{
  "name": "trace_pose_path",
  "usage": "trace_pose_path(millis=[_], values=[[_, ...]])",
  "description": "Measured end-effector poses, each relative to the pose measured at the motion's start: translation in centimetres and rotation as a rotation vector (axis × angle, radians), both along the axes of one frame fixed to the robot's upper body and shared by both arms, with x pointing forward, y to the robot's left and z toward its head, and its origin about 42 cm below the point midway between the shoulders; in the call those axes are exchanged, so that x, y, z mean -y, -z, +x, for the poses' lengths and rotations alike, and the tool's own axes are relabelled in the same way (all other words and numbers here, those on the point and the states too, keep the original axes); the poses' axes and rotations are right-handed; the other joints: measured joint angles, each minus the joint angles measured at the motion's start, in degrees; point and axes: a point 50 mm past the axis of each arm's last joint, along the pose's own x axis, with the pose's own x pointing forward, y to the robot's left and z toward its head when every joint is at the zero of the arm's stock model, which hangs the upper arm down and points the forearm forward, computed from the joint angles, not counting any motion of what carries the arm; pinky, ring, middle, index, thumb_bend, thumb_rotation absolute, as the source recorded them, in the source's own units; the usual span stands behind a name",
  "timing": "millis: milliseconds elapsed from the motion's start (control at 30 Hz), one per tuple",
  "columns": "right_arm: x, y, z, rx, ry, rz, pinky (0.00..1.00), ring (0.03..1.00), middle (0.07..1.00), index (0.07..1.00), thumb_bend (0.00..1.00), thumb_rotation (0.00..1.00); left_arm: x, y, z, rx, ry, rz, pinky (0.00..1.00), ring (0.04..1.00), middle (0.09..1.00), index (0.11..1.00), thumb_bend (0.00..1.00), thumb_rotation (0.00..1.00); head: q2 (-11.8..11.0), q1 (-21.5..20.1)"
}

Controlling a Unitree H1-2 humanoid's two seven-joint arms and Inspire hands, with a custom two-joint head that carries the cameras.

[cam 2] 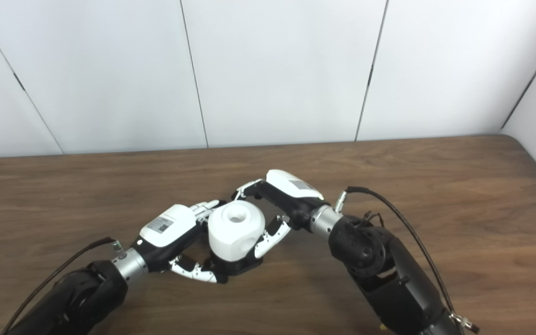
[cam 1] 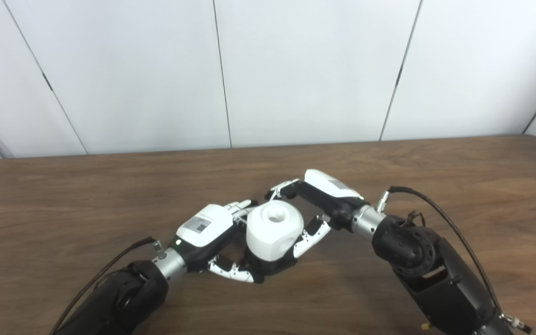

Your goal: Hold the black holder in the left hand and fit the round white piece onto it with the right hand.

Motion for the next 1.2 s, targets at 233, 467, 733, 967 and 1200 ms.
trace_pose_path(millis=[233,467,733,967,1200], values=[[-0.3,0.2,-0.4,0.053,-0.063,-0.066,0.77,0.820,0.782,0.478,0.53,0.14,0.2,0.0,0.0,-0.002,-0.002,0.000,0.93,0.966,0.917,0.485,0.52,0.06,0.3,0.3],[-0.1,0.0,-0.5,0.095,-0.097,-0.090,0.78,0.824,0.777,0.479,0.53,0.14,0.4,-0.2,-0.1,-0.011,-0.003,0.009,0.94,0.973,0.923,0.485,0.52,0.06,0.5,0.4],[1.0,-0.3,-0.2,0.098,-0.094,-0.123,0.80,0.823,0.780,0.479,0.53,0.14,0.5,-0.2,-0.1,-0.018,-0.006,0.014,0.95,0.971,0.920,0.485,0.52,0.06,0.5,0.4],[1.2,-0.4,-0.1,0.090,-0.092,-0.133,0.76,0.837,0.878,0.873,0.88,0.24,0.4,-0.2,-0.1,-0.019,-0.007,0.013,0.95,0.978,0.926,0.486,0.52,0.06,0.6,0.2],[1.7,-0.7,0.0,0.084,-0.076,-0.134,0.75,0.855,0.908,0.961,0.93,0.26,0.5,-0.3,-0.1,-0.026,-0.001,0.024,0.94,0.976,0.928,0.485,0.52,0.06,0.5,0.1]])
